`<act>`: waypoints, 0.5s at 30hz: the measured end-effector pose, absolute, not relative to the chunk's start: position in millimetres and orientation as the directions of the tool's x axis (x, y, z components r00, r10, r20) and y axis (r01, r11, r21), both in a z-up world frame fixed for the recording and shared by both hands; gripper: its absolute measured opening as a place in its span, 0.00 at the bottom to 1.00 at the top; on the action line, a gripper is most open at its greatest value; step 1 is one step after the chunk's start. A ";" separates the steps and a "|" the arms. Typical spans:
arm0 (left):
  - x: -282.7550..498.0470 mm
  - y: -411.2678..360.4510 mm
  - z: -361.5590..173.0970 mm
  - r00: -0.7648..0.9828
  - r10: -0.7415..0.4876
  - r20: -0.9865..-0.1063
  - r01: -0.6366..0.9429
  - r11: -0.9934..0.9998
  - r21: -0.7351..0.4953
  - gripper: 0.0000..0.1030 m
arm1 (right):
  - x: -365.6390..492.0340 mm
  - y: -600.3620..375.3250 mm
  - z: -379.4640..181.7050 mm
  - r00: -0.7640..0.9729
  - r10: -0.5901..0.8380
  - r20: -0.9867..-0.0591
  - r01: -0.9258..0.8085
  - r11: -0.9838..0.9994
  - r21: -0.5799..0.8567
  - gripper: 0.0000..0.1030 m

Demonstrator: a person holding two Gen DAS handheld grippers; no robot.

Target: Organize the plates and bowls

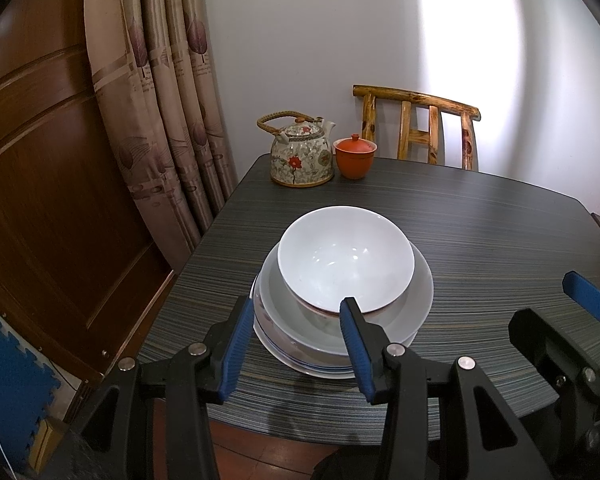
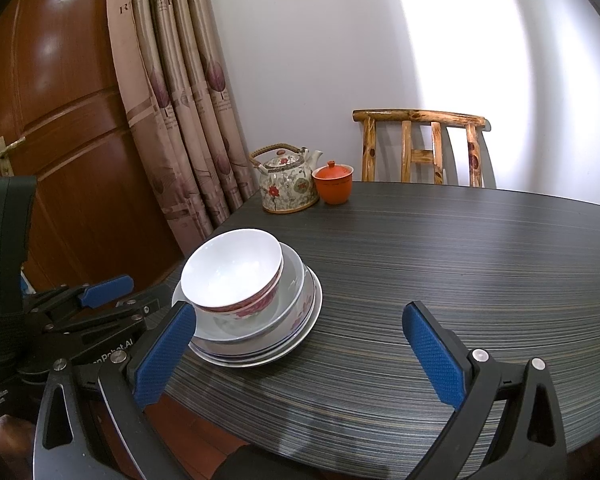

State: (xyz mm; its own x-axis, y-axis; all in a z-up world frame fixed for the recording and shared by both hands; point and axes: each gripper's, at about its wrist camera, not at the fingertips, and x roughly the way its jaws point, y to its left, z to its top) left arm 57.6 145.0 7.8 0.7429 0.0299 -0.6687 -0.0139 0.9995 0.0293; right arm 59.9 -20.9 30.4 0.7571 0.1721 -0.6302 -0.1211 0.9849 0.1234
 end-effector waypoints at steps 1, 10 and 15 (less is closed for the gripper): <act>57.0 145.9 7.3 0.743 0.031 -0.669 -0.015 0.999 0.030 0.44 | 59.8 -21.0 30.4 0.756 0.172 -0.631 -0.121 0.985 0.124 0.99; 56.6 146.2 7.0 0.742 0.032 -0.669 -0.016 0.999 0.030 0.44 | 59.3 -20.1 28.0 0.754 0.175 -0.633 -0.124 0.984 0.125 0.99; 56.5 146.1 7.2 0.743 0.032 -0.669 -0.016 0.999 0.031 0.44 | 58.5 -20.2 26.9 0.752 0.176 -0.635 -0.124 0.984 0.125 0.99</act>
